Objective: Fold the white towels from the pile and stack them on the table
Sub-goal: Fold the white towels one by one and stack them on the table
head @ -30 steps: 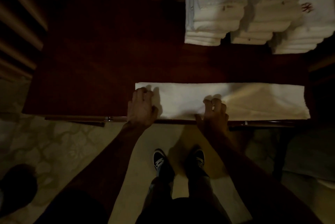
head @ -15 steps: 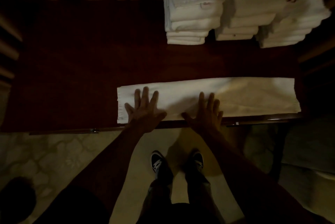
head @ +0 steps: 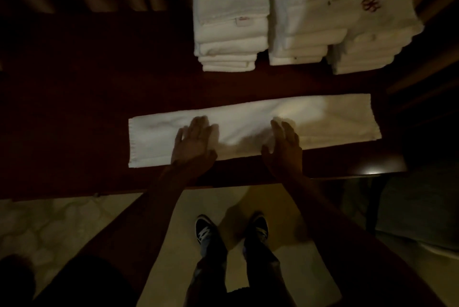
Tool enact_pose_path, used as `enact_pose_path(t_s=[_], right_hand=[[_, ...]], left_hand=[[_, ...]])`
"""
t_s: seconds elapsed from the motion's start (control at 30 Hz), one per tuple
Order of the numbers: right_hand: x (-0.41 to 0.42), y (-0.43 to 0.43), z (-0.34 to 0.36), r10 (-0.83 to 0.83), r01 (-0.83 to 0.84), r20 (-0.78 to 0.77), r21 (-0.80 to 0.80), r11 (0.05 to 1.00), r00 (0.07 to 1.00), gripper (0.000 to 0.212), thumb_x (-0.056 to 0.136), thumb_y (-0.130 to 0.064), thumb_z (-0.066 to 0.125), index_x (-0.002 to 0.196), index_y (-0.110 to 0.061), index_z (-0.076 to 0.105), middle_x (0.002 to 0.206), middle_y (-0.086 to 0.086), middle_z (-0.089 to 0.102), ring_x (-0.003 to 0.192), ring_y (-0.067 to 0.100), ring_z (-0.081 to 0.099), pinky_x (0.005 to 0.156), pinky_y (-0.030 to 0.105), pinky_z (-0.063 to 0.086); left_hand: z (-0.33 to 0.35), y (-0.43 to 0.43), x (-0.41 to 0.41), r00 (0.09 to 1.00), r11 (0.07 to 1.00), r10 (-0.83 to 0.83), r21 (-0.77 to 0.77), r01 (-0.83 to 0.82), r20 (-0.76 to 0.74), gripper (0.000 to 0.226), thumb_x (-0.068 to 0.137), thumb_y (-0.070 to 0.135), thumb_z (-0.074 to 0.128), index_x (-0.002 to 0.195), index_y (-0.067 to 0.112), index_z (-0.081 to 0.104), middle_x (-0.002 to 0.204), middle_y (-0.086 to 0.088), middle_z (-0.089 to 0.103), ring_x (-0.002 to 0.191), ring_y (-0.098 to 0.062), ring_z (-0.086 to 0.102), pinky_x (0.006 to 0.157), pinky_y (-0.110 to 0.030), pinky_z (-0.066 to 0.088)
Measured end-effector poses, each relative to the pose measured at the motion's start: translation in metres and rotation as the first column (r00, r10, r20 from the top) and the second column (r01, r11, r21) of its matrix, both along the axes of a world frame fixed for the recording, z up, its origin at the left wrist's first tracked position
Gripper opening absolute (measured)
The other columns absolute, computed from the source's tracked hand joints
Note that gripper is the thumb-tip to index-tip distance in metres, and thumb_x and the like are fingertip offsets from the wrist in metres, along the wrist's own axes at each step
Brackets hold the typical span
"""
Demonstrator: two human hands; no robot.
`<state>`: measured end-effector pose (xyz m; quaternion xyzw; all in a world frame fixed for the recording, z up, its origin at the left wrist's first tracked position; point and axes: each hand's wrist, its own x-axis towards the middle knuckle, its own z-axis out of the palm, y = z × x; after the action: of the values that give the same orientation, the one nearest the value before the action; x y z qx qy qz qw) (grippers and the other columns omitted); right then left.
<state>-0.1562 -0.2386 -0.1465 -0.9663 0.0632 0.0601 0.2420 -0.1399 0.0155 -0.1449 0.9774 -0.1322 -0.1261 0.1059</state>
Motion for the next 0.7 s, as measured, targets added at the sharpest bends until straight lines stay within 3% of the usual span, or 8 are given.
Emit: enact_pose_path(t_s=[0.07,0.17,0.33,0.47,0.6,0.7], right_hand=[[-0.002,-0.031,0.001,-0.046,0.047,0.018,-0.036,0.998,0.999,0.063,0.091,-0.02,0.063,0.15,-0.015,0.039,0.152,0.015,0.039,0.138,0.037,0.036,0.098,0.057,0.047],[-0.006,-0.083,0.005,-0.109,0.112,0.034,-0.102,0.988,0.993,0.055,0.091,-0.011,0.059,0.144,-0.011,0.047,0.147,0.014,0.047,0.137,0.036,0.04,0.1,0.058,0.044],[-0.005,-0.157,0.011,-0.177,0.164,-0.068,-0.159,0.974,0.982,0.059,0.085,-0.001,0.057,0.142,-0.015,0.051,0.148,0.01,0.046,0.141,0.034,0.033,0.106,0.056,0.031],[0.003,-0.189,0.009,-0.149,0.135,-0.08,-0.165,0.977,0.986,0.056,0.082,0.003,0.055,0.135,-0.015,0.056,0.148,0.006,0.045,0.14,0.034,0.03,0.105,0.059,0.031],[0.01,-0.216,0.008,-0.14,0.126,-0.07,-0.165,0.978,0.988,0.052,0.08,0.004,0.057,0.129,-0.015,0.061,0.145,0.005,0.049,0.136,0.037,0.034,0.101,0.061,0.037],[0.015,-0.236,0.007,-0.113,0.096,-0.086,-0.182,0.979,0.99,0.051,0.081,0.002,0.056,0.129,-0.015,0.06,0.144,0.005,0.048,0.136,0.038,0.033,0.1,0.062,0.036]], left_hand=[[0.001,-0.026,0.0,0.998,0.998,-0.063,-0.028,0.064,0.026,0.073,0.087,0.04,0.053,0.154,0.019,0.03,0.158,-0.013,0.03,0.145,-0.032,0.027,0.109,-0.05,0.035],[0.003,-0.06,0.001,1.0,0.999,0.0,-0.037,-0.001,-0.029,0.065,0.082,0.042,0.052,0.142,0.017,0.044,0.144,-0.012,0.044,0.127,-0.031,0.043,0.095,-0.045,0.043],[0.003,-0.081,-0.001,0.994,0.993,0.113,0.018,-0.113,0.003,0.05,0.085,0.031,0.06,0.131,0.014,0.051,0.134,-0.012,0.05,0.118,-0.031,0.047,0.091,-0.045,0.044],[0.007,-0.1,0.0,0.986,0.986,0.156,0.053,-0.159,0.055,0.047,0.08,0.021,0.069,0.123,0.01,0.058,0.123,-0.015,0.056,0.109,-0.037,0.053,0.082,-0.048,0.05],[0.011,-0.127,0.003,0.992,0.996,0.086,-0.026,-0.084,0.09,0.038,0.08,0.01,0.068,0.118,0.011,0.063,0.12,-0.013,0.058,0.109,-0.037,0.054,0.079,-0.048,0.051],[0.011,-0.152,0.006,0.995,0.998,0.011,-0.064,-0.005,0.095,0.027,0.087,0.013,0.065,0.113,0.01,0.067,0.12,-0.011,0.061,0.113,-0.036,0.054,0.088,-0.048,0.046]])
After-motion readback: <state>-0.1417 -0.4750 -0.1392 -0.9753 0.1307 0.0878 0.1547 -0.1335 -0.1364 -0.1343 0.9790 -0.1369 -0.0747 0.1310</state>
